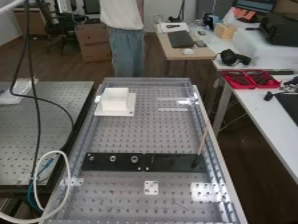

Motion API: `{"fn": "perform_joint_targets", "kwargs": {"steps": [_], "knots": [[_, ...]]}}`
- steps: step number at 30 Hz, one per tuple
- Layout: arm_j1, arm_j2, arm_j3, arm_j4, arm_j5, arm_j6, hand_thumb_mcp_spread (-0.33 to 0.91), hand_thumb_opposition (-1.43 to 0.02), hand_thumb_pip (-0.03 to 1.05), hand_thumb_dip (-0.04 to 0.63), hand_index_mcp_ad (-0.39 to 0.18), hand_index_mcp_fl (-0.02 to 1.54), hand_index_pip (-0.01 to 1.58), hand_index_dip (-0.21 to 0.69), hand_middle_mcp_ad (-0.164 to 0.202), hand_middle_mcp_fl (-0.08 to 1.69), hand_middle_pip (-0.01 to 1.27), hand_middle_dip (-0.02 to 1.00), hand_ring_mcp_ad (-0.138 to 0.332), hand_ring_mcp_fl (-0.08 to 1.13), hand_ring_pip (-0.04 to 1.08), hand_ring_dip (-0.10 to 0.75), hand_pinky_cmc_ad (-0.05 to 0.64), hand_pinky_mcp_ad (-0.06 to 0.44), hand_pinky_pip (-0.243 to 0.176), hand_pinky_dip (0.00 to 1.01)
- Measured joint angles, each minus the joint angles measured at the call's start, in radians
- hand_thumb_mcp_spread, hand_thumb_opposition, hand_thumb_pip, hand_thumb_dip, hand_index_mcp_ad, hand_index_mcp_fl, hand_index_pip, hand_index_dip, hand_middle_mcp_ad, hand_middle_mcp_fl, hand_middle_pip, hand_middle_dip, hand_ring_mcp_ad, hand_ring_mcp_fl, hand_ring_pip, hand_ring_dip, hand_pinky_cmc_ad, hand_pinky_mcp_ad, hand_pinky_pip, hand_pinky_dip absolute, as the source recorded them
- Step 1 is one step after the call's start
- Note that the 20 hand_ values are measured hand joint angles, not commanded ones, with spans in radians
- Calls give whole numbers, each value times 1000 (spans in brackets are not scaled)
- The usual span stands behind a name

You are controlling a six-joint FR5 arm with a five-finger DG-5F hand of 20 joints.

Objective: Grab the bearing and place it in the white container

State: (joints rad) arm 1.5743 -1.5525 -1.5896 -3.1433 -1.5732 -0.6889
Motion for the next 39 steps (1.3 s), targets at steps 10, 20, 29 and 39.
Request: {"fn": "perform_joint_targets", "kwargs": {"steps": [10,20,29,39], "knots": [[-1,4,-11,6,5,5,164,-424,213,16,-38,23,51,17,72,3,99,52,68,2,59,21,148,120,-28,124],[-3,11,-29,18,11,15,183,-632,234,21,-7,26,86,42,75,9,136,96,140,0,91,26,312,246,-59,211],[-3,23,-39,20,19,14,183,-661,234,17,7,26,87,54,105,12,140,106,152,3,101,26,367,278,-75,216],[-4,30,-57,26,29,13,185,-661,237,17,9,42,87,54,106,12,141,110,161,3,108,33,379,278,-75,218]]}}
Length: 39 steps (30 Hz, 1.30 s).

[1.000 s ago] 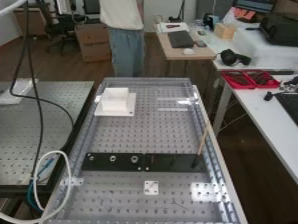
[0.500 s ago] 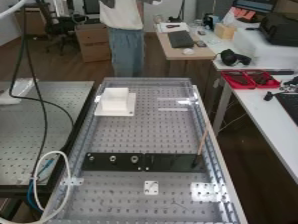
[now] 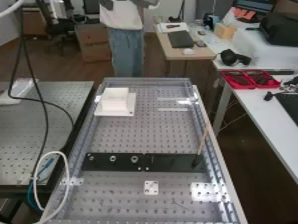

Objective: Grab the bearing and place it in the white container

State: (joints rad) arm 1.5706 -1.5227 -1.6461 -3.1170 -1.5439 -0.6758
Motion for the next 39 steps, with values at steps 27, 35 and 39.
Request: {"fn": "perform_joint_targets", "kwargs": {"steps": [27,35,39], "knots": [[40,33,-359,258,260,-30,291,-726,403,80,-45,38,103,-30,103,5,148,138,164,3,99,44,382,279,-75,227],[18,-11,-392,301,289,16,312,-738,449,134,-47,54,103,-37,103,23,143,143,164,2,101,58,382,279,-75,227],[-4,-41,-405,328,290,45,312,-738,464,140,-54,52,101,-28,106,23,147,152,166,5,99,59,382,279,-75,239]]}}
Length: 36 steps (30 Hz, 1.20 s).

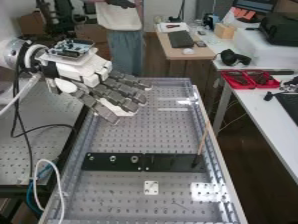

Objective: Grab the bearing and place it in the white container

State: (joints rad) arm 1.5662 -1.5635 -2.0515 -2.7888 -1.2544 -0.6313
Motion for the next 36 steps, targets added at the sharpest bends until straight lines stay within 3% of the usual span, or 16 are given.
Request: {"fn": "perform_joint_targets", "kwargs": {"steps": [6,14,20,24,31,36], "knots": [[-26,-40,-27,69,-6,48,346,-738,480,175,-75,91,225,30,106,24,145,155,162,5,108,65,382,278,-75,239],[-43,-96,-78,221,-17,91,367,-742,531,206,-80,84,707,77,103,26,148,154,162,3,110,66,382,278,-75,239],[-58,-124,-89,257,-26,109,379,-757,538,222,-80,54,867,82,106,66,147,183,161,2,108,82,382,278,-75,239],[-72,-136,-94,275,-35,96,389,-780,546,222,-80,44,911,86,106,96,141,192,161,2,103,87,384,278,-75,244],[-110,-166,-83,282,-87,58,391,-785,562,241,-77,40,1210,140,106,99,145,202,161,0,99,89,384,278,-75,246],[-140,-190,-76,300,-141,32,387,-805,562,243,-77,21,1297,175,103,122,143,239,162,0,106,96,384,276,-75,246]]}}
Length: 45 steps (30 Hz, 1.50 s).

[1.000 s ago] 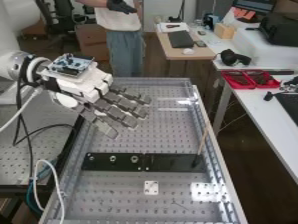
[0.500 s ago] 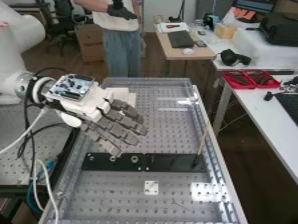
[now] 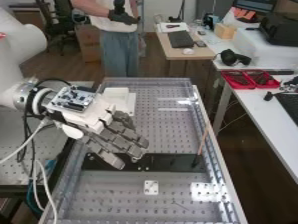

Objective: Grab the bearing and place it in the white container

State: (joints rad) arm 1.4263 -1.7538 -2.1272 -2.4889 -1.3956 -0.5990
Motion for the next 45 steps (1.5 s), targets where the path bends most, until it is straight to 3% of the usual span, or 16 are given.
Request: {"fn": "perform_joint_targets", "kwargs": {"steps": [17,28,35,45], "knots": [[-115,-108,52,59,-217,-41,433,-846,562,290,-106,16,1318,187,99,75,138,251,145,2,108,96,384,278,-61,194],[-161,-175,83,98,-336,-105,429,-869,562,316,-126,16,1302,187,96,72,138,253,127,0,108,96,382,279,-58,194],[-186,-216,115,104,-382,-97,450,-876,562,316,-126,72,1328,187,99,75,138,251,127,0,108,98,382,279,-45,195],[-176,-250,122,129,-376,-39,450,-876,562,316,-126,138,1337,187,99,75,138,251,127,2,108,98,382,278,-42,195]]}}
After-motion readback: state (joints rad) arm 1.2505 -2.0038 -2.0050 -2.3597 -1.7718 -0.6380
